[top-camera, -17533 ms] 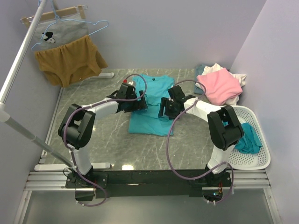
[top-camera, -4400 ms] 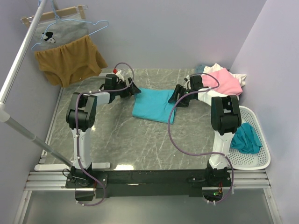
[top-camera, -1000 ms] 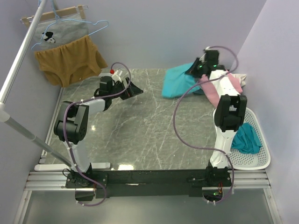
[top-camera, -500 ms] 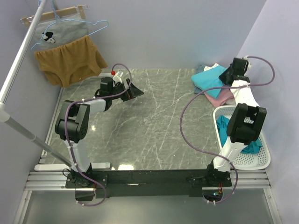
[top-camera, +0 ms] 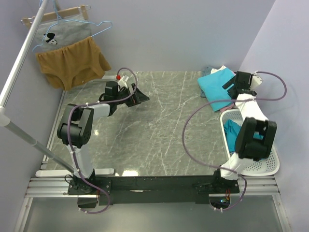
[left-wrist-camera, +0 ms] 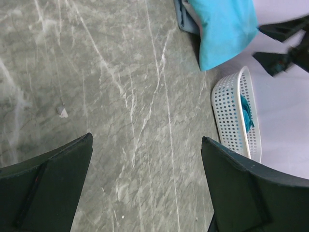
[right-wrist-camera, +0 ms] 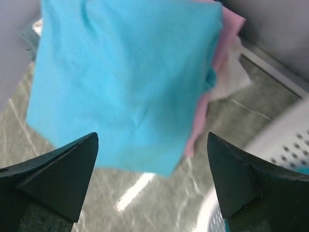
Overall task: Fold and stack the t-shirts
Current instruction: Put the neatly folded tshirt into the corner of the board with the right arm
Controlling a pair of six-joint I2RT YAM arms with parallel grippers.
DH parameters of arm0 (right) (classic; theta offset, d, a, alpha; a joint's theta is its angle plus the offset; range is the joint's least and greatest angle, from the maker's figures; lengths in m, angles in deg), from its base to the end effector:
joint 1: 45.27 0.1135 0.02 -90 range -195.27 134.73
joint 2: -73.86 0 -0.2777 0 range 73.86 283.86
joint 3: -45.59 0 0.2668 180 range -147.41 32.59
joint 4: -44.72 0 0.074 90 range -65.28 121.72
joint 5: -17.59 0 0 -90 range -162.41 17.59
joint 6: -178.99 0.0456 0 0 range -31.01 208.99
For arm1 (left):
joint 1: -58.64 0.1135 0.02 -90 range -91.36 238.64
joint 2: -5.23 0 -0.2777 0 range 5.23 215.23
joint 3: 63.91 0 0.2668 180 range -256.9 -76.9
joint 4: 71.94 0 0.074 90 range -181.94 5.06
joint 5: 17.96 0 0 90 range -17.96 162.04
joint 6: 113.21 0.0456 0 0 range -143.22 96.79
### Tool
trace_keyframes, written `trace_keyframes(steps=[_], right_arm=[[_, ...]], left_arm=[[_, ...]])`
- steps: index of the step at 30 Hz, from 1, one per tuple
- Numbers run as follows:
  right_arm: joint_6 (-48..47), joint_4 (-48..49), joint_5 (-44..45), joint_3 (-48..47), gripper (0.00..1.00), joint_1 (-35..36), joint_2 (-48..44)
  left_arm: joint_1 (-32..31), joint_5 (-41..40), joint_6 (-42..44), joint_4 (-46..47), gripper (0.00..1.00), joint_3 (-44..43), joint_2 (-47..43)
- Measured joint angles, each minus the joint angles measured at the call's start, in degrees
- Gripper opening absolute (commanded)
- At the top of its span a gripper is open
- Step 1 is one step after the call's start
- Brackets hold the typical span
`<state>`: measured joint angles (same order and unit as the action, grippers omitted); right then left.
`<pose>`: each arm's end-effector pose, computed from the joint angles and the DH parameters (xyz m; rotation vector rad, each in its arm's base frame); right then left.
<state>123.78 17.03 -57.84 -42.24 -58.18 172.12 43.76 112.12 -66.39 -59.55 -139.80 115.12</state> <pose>0.4022 -0.1040 0.2671 1.0183 1.9638 -0.0733 0.4147 -0.1406 0.1853 -0.0084 2.0999 -1.3221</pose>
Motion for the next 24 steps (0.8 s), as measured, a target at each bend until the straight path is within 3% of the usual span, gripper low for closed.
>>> trace_keyframes(steps=[7,24], right_arm=[[-1.6,2.3,8.9,9.8,1.0,8.7,-18.2],[-5.7,3.6,6.1,34.8,1.0,22.8,-40.9]], left_arm=[[-1.2,-4.5,2.1,-3.8,0.99,1.8,-2.3],[-12.0,-31.8,13.8,-19.8,0.99,7.4,-28.1]])
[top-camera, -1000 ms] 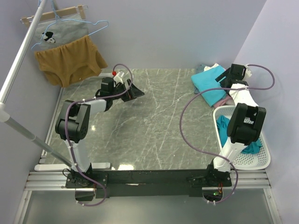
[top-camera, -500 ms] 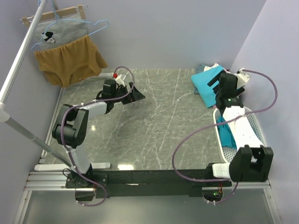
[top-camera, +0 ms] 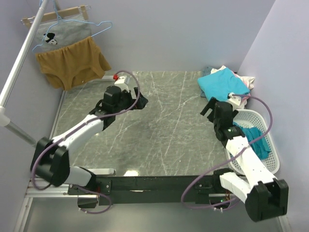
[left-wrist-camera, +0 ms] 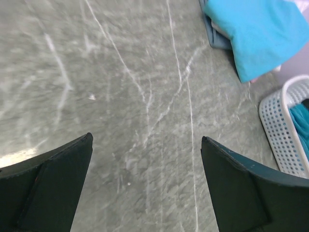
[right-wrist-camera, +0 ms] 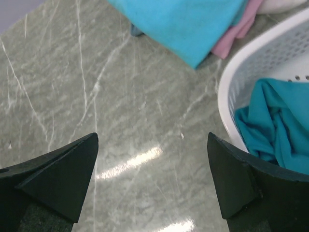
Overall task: Fold and stack the t-shirts
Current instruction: Put the neatly folded tshirt into the corner of the board with the right arm
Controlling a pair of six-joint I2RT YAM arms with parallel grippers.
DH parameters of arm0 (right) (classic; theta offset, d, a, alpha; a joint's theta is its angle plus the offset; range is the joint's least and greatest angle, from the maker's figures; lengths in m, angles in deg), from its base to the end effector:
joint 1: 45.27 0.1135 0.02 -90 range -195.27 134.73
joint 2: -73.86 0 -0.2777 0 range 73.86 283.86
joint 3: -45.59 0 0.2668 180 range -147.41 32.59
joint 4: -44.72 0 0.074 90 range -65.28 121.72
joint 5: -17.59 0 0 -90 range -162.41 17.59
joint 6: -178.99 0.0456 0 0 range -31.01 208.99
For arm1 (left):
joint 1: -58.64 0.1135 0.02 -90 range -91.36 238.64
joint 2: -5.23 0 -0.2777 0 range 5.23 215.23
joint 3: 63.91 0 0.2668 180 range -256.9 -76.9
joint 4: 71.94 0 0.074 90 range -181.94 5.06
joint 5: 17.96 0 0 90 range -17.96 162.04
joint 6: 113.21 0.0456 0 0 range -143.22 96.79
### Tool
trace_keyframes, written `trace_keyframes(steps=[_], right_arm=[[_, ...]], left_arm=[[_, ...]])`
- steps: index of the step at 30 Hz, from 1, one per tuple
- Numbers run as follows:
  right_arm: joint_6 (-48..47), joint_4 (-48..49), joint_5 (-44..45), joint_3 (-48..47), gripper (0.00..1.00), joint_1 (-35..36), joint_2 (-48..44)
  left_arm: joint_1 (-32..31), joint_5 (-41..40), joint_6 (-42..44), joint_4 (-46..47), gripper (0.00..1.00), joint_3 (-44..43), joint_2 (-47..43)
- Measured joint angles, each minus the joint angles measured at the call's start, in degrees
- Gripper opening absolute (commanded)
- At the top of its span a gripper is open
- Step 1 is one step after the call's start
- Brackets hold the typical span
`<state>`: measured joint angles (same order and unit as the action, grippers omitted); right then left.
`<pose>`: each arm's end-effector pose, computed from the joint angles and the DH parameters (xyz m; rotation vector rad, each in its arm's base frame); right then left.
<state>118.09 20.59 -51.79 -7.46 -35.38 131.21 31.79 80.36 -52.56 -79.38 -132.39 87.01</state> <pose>0.2380 0.0252 0.2718 0.5532 1.9563 0.0553 0.3105 -0.1646 0.2848 0.0571 2.0112 -0.7826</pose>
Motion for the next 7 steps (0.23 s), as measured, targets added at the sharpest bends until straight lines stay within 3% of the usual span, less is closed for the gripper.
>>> trace_keyframes(steps=[7], right_arm=[[0.8,-2.6,2.6,8.0,1.0,2.1,-12.4]], left_arm=[[-2.4,-9.2,1.5,-2.1,1.0,10.3,-17.6]])
